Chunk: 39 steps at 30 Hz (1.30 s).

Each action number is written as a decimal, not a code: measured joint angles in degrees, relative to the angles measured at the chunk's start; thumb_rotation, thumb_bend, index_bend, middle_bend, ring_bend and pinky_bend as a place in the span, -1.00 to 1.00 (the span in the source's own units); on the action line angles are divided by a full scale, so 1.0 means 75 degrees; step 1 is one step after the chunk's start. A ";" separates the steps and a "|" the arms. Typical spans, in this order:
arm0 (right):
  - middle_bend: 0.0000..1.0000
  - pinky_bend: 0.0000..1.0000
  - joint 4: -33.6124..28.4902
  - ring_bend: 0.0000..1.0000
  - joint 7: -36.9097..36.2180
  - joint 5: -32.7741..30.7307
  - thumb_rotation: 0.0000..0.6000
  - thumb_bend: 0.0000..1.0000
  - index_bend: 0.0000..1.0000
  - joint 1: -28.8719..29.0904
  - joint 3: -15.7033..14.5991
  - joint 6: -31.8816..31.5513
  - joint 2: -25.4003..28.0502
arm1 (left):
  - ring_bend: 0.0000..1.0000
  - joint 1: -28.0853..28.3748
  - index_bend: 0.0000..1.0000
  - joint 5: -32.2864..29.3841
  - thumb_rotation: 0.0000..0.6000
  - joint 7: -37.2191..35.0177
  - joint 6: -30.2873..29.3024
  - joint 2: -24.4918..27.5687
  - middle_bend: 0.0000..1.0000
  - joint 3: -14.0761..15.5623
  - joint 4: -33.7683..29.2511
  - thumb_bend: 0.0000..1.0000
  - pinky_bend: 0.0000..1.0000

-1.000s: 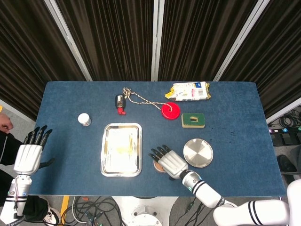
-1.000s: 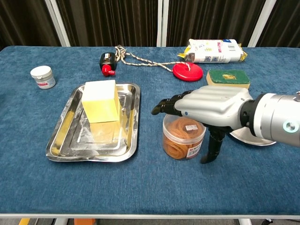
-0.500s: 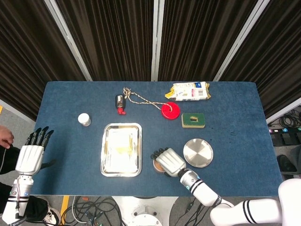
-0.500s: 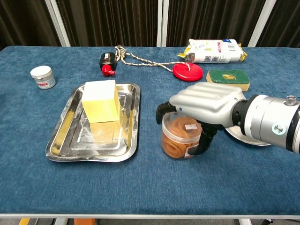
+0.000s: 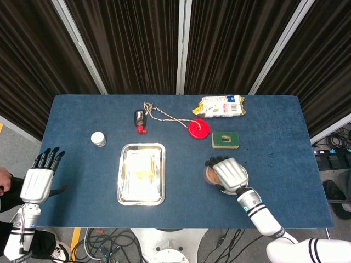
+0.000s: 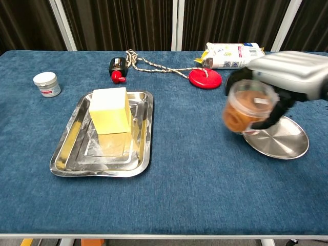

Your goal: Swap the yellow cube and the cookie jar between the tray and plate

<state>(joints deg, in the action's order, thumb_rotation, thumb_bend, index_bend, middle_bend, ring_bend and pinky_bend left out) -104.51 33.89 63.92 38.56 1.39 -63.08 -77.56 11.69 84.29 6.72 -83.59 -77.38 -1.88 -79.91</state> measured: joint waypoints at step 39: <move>-1.00 -1.00 0.0071 -1.00 -0.1993 0.1421 1.00 -1.00 -1.00 -0.2086 -0.0374 -0.2032 0.1474 | -1.00 -0.0176 -0.78 0.0126 1.00 0.0042 -0.0098 0.0433 -0.90 -0.0130 -0.0583 -0.99 -0.74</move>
<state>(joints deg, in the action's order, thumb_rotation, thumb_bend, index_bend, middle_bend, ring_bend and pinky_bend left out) -103.98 18.95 74.58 22.92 -1.41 -78.32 -66.50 10.37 85.24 7.03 -84.33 -74.13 -2.85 -84.28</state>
